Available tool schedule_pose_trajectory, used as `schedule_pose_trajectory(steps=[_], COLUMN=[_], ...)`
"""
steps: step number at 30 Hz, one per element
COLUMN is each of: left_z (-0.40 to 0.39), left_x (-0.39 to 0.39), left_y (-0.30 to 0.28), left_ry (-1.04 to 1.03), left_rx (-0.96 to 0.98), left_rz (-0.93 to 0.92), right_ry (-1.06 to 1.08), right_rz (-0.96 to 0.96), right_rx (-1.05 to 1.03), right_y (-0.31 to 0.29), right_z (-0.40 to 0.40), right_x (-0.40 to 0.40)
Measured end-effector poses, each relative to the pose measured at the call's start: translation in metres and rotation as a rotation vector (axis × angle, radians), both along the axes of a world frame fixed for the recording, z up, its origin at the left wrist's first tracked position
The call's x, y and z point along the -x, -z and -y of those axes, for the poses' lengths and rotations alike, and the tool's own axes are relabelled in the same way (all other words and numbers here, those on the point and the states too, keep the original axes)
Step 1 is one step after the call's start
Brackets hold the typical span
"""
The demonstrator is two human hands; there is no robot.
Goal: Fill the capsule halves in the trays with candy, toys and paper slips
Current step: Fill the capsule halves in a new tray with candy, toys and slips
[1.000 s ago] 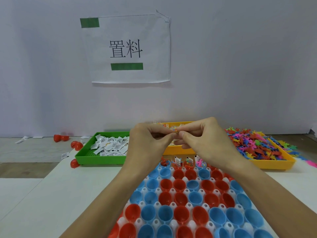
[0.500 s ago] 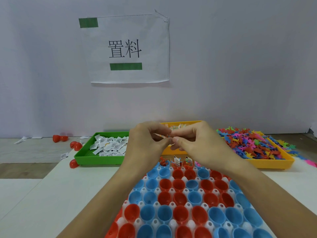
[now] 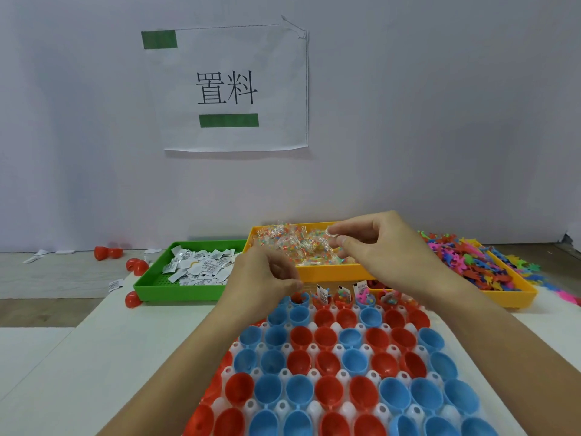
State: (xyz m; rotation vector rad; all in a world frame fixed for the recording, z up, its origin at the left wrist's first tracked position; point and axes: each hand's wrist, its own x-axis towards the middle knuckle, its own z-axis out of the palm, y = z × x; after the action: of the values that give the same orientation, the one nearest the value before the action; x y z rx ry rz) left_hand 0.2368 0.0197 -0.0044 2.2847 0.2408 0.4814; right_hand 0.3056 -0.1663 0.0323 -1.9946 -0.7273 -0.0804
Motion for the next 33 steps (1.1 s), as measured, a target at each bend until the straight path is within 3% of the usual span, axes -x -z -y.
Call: schedule_pose_trajectory(steps=[16,33], left_z=[0.005,-0.007], left_x=[-0.003,-0.003], left_y=[0.016,0.004], left_ry=[0.006,0.091], left_rx=[-0.155,-0.176], left_rz=[-0.045,-0.056], right_ry=[-0.012,0.0], right_rz=[0.059,0.08], right_rx=[0.029,0.025], right_y=[0.003,0.0], right_z=[0.001,0.01], right_x=[-0.003,-0.011])
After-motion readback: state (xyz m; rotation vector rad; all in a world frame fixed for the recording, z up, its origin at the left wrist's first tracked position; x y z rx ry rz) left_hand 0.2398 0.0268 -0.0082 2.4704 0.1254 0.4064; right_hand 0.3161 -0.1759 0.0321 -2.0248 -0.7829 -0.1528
